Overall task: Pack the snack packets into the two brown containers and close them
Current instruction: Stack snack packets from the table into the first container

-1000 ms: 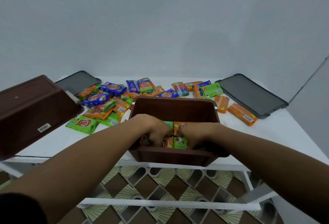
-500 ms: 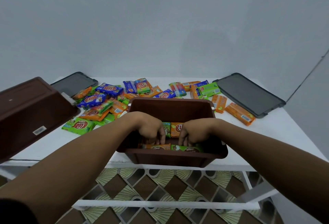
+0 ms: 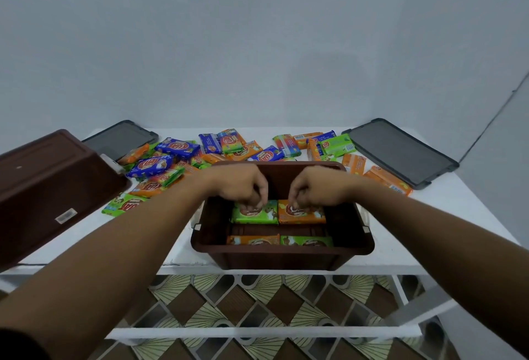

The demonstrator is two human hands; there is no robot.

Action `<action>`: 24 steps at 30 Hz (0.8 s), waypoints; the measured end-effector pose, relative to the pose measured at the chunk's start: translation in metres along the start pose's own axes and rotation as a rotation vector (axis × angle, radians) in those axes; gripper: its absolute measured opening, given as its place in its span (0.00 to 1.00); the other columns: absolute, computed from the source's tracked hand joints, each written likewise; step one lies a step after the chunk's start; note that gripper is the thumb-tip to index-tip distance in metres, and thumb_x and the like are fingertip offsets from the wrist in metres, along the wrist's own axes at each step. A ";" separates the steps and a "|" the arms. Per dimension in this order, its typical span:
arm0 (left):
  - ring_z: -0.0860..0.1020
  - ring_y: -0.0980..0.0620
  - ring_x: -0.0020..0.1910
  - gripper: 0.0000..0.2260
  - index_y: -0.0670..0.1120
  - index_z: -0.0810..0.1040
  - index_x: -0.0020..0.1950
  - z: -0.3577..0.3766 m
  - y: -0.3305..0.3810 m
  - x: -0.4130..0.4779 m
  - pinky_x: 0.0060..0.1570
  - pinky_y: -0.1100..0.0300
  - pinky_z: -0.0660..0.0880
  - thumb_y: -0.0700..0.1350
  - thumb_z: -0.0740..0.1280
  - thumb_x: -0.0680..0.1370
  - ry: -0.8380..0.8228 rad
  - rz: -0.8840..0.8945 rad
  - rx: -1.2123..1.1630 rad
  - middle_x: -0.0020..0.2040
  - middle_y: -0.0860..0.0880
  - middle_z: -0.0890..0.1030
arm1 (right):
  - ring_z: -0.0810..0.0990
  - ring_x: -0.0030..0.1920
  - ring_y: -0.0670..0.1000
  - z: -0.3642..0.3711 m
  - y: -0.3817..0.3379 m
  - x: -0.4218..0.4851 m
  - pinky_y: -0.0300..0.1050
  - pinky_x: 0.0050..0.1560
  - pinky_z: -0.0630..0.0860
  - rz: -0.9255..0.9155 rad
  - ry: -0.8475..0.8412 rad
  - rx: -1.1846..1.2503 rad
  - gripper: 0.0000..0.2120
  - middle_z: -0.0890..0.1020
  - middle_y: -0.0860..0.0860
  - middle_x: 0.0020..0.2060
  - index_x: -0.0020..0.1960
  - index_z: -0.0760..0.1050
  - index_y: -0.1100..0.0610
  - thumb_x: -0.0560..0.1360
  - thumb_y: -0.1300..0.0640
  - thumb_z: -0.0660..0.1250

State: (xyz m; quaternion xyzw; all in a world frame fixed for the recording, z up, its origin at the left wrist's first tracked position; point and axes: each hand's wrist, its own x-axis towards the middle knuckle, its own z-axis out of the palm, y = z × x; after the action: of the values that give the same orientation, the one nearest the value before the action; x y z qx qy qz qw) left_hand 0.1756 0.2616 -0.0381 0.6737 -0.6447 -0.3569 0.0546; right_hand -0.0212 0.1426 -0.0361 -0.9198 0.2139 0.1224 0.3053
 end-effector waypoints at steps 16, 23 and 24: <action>0.83 0.55 0.33 0.05 0.44 0.84 0.46 -0.090 0.021 0.052 0.33 0.62 0.76 0.45 0.72 0.79 0.615 0.014 -0.187 0.39 0.48 0.85 | 0.81 0.33 0.43 -0.108 0.060 0.033 0.37 0.36 0.75 0.031 0.626 0.130 0.01 0.84 0.45 0.34 0.44 0.85 0.54 0.74 0.57 0.75; 0.83 0.52 0.35 0.04 0.41 0.85 0.45 -0.108 0.018 0.119 0.36 0.60 0.78 0.38 0.71 0.77 0.636 -0.183 -0.360 0.40 0.45 0.86 | 0.79 0.36 0.39 -0.146 0.116 0.090 0.24 0.29 0.68 -0.026 0.530 0.083 0.01 0.83 0.45 0.36 0.43 0.86 0.53 0.73 0.59 0.75; 0.83 0.51 0.36 0.04 0.40 0.85 0.46 -0.109 0.017 0.130 0.36 0.60 0.78 0.37 0.70 0.77 0.643 -0.223 -0.403 0.40 0.43 0.86 | 0.78 0.36 0.39 -0.151 0.124 0.099 0.25 0.29 0.69 -0.032 0.514 0.074 0.01 0.83 0.45 0.36 0.44 0.86 0.54 0.73 0.59 0.76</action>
State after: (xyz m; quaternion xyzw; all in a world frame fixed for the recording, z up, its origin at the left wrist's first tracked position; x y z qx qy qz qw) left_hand 0.2106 0.0987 -0.0015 0.7928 -0.4348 -0.2510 0.3456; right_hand 0.0223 -0.0711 -0.0165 -0.9121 0.2744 -0.1281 0.2765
